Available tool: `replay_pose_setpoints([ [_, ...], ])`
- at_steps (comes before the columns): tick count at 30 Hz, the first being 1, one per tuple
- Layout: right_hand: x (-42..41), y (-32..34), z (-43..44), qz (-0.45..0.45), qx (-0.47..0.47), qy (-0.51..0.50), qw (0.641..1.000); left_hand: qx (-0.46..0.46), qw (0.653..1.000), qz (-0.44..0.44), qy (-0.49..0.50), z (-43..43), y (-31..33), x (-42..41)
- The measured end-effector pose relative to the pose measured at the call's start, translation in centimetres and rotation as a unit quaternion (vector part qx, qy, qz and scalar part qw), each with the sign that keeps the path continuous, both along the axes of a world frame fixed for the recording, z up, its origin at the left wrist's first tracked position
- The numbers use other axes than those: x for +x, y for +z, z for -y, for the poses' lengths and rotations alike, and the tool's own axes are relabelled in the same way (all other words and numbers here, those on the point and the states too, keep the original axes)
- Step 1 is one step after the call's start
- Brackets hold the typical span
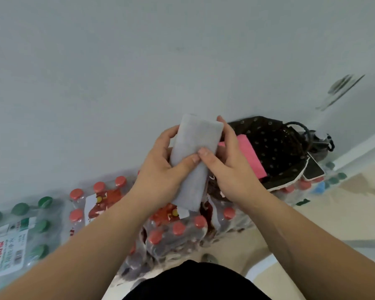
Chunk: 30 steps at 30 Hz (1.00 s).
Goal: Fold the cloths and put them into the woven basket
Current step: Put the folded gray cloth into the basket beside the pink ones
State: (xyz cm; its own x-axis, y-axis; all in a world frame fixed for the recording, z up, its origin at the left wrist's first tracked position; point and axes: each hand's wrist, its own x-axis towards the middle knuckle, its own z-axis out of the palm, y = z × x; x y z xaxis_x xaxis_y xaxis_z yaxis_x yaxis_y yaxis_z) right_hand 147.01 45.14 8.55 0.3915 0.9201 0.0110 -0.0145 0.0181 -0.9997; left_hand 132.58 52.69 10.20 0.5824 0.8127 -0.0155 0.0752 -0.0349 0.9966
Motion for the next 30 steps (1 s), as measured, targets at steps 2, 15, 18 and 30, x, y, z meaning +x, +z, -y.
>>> replay_pose_setpoints([
  [2,2.1,0.7,0.3,-0.004,0.023,-0.002,1.000,0.016,1.000,0.006,0.008,0.8,0.7,3.0],
  [15,18.9,-1.3,2.8,0.281,-0.149,-0.066,0.946,0.329,0.870,-0.354,-0.096,1.9,-1.4,13.3],
  [18,21.6,-1.9,3.3,0.397,-0.193,-0.075,0.894,0.404,0.786,-0.431,-0.180,1.8,-2.3,16.3],
  [30,22.0,-4.7,0.8,0.492,-0.282,0.017,0.823,0.403,0.626,-0.578,-0.335,-0.2,-8.6,21.7],
])
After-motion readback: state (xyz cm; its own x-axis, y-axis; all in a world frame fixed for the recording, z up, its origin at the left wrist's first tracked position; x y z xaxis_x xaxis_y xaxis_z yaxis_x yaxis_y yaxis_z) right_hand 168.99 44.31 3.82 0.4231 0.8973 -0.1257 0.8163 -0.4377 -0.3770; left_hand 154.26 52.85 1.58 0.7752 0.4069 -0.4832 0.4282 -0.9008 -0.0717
